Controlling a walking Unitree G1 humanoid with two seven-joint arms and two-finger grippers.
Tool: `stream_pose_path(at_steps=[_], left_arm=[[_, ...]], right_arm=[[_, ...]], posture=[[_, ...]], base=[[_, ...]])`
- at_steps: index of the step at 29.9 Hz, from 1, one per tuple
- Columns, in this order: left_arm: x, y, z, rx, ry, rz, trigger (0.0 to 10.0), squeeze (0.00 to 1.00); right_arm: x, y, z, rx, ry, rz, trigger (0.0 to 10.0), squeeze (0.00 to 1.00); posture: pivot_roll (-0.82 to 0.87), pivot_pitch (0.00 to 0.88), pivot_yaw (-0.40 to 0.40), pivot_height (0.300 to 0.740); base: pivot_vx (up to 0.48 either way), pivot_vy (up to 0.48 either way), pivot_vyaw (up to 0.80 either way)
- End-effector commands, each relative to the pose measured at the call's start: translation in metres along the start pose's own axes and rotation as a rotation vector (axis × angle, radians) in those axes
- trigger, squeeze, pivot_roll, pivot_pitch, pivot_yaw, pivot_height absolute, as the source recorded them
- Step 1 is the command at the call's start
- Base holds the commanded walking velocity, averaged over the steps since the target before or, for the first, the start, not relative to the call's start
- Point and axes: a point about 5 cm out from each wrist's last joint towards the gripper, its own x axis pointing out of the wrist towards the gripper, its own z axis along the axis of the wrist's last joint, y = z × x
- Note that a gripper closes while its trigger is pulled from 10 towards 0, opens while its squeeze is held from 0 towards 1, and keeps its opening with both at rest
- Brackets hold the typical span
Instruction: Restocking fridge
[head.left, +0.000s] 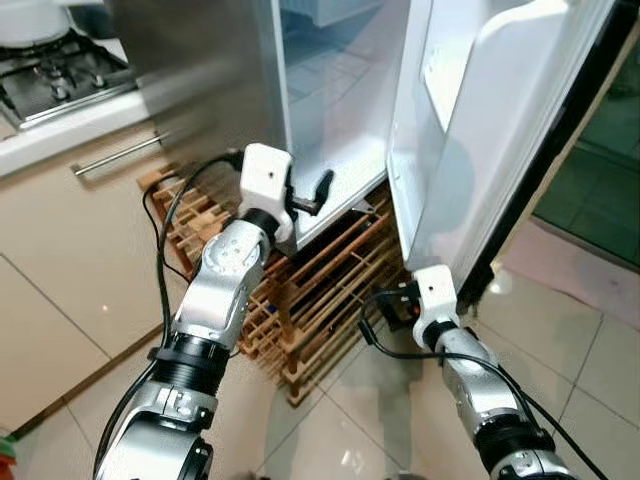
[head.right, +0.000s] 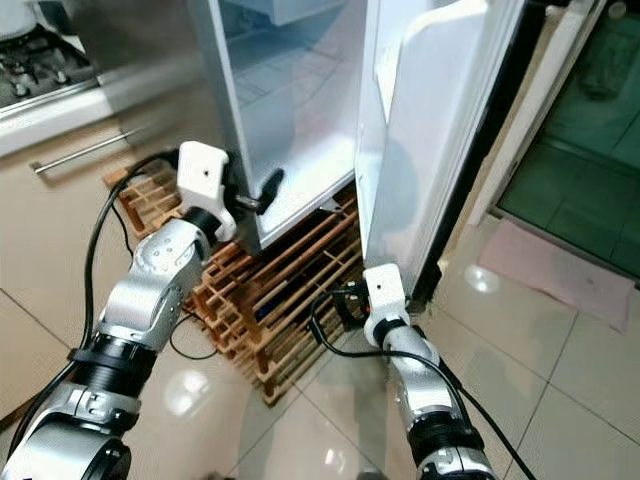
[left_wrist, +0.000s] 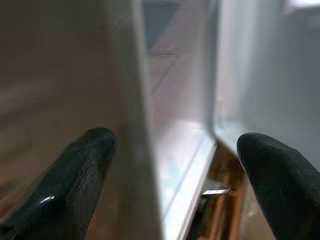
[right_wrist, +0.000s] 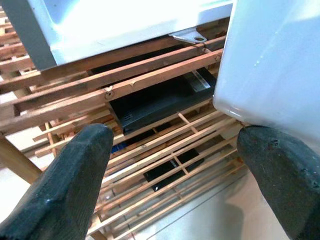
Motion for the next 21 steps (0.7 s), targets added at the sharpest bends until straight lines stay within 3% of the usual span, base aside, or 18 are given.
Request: stream_pose_path(at_steps=[1,3,7,11,13,14,16,21], left_arm=[[-0.003,0.005,-0.006,0.025,0.014,0.034,10.0,0.00],[-0.006,0.010,-0.011,0.049,0.021,0.057,10.0,0.00],[-0.015,0.018,-0.026,0.083,0.050,0.104,10.0,0.00],[-0.021,0.028,-0.035,0.103,0.075,0.153,10.0,0.00],[-0.027,0.038,-0.042,0.130,0.094,0.190,10.0,0.00],[-0.027,0.038,-0.042,0.130,0.094,0.190,10.0,0.00],[-0.032,0.042,-0.048,0.117,0.117,0.204,10.0,0.00],[-0.033,0.041,-0.052,0.093,0.126,0.205,10.0,0.00]], right_arm=[[0.003,-0.010,0.028,-0.052,-0.104,-0.031,10.0,0.00],[0.000,-0.016,0.028,-0.064,-0.100,-0.055,10.0,0.00],[-0.014,-0.050,0.019,-0.112,-0.067,-0.206,10.0,0.00],[-0.028,-0.072,0.012,-0.136,-0.038,-0.312,10.0,0.00],[-0.045,-0.096,0.004,-0.154,-0.001,-0.423,10.0,0.00],[-0.045,-0.096,0.004,-0.154,-0.001,-0.423,10.0,0.00],[-0.061,-0.118,-0.002,-0.190,0.034,-0.511,10.0,0.00],[-0.072,-0.131,-0.002,-0.201,0.040,-0.571,10.0,0.00]], posture=[[-0.10,0.000,0.020,0.740],[-0.10,0.000,0.019,0.740],[-0.11,0.000,0.020,0.740],[-0.11,0.000,0.024,0.740],[-0.12,0.000,0.028,0.740],[-0.12,0.000,0.028,0.740],[-0.12,0.000,0.031,0.740],[-0.13,0.000,0.034,0.740]], base=[[0.000,0.000,0.00],[0.000,0.000,0.00],[0.000,0.000,0.00],[0.000,0.000,0.00],[0.000,0.000,0.00],[0.000,0.000,0.00],[0.000,0.000,0.00],[0.000,0.000,0.00]])
